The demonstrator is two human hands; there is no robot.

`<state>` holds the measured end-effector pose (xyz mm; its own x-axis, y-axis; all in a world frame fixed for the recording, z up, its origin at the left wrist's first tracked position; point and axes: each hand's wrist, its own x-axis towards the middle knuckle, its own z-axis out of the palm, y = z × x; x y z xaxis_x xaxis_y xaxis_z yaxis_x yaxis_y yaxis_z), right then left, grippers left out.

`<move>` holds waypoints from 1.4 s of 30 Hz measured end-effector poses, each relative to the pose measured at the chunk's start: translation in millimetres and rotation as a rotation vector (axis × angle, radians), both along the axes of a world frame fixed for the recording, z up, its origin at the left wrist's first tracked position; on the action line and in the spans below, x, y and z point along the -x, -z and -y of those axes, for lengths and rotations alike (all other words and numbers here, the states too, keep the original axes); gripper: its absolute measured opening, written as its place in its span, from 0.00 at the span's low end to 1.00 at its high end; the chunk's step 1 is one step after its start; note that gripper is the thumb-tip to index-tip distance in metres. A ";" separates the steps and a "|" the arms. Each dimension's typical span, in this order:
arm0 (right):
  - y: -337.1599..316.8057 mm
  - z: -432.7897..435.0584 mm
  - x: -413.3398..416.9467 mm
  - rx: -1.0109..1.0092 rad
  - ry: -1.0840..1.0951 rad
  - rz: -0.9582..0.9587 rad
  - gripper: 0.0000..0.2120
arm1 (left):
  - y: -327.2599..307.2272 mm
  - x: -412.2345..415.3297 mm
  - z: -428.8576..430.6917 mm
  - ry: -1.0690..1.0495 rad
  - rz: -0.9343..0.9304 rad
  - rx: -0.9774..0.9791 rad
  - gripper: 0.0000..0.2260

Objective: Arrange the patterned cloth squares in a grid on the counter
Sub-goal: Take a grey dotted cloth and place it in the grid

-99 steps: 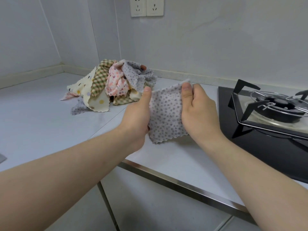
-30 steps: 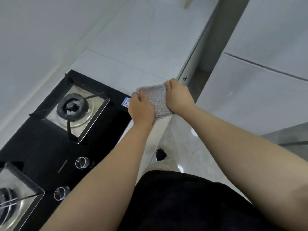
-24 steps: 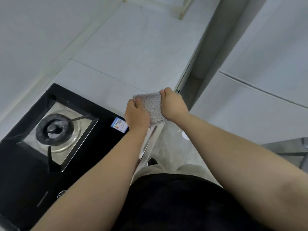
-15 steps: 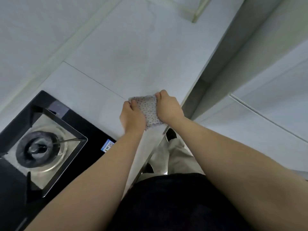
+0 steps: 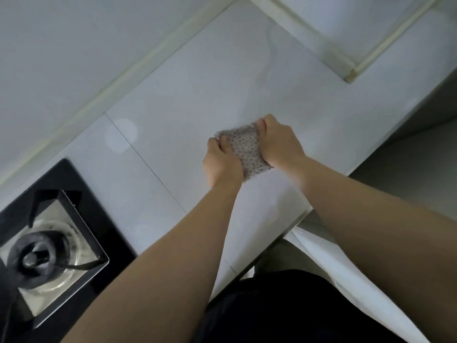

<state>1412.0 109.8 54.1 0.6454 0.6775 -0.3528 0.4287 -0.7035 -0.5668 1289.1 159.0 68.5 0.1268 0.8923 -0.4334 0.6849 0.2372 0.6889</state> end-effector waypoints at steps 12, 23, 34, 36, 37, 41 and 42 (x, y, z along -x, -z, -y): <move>36.1 42.0 15.4 -0.158 -0.025 0.621 0.13 | -6.8 -32.5 -56.3 1.252 -0.357 -0.666 0.32; 68.6 50.2 32.2 -0.070 -0.157 0.689 0.20 | 19.1 -83.8 -98.0 1.511 -0.387 -0.362 0.33; 78.0 -48.8 -76.2 -0.259 -0.223 0.782 0.13 | 32.4 -146.4 -187.8 1.274 -0.437 -0.376 0.34; 79.4 -73.3 -96.1 -0.295 -0.212 0.789 0.13 | 35.3 -161.4 -206.0 1.251 -0.452 -0.389 0.33; 79.7 -84.7 -104.8 -0.314 -0.210 0.788 0.13 | 36.3 -168.6 -215.2 1.238 -0.461 -0.396 0.33; 81.5 -121.7 -133.1 -0.337 -0.229 0.777 0.14 | 37.0 -195.4 -250.6 1.196 -0.499 -0.405 0.31; 82.3 -129.0 -138.8 -0.328 -0.240 0.769 0.14 | 36.6 -201.6 -257.8 1.185 -0.505 -0.403 0.31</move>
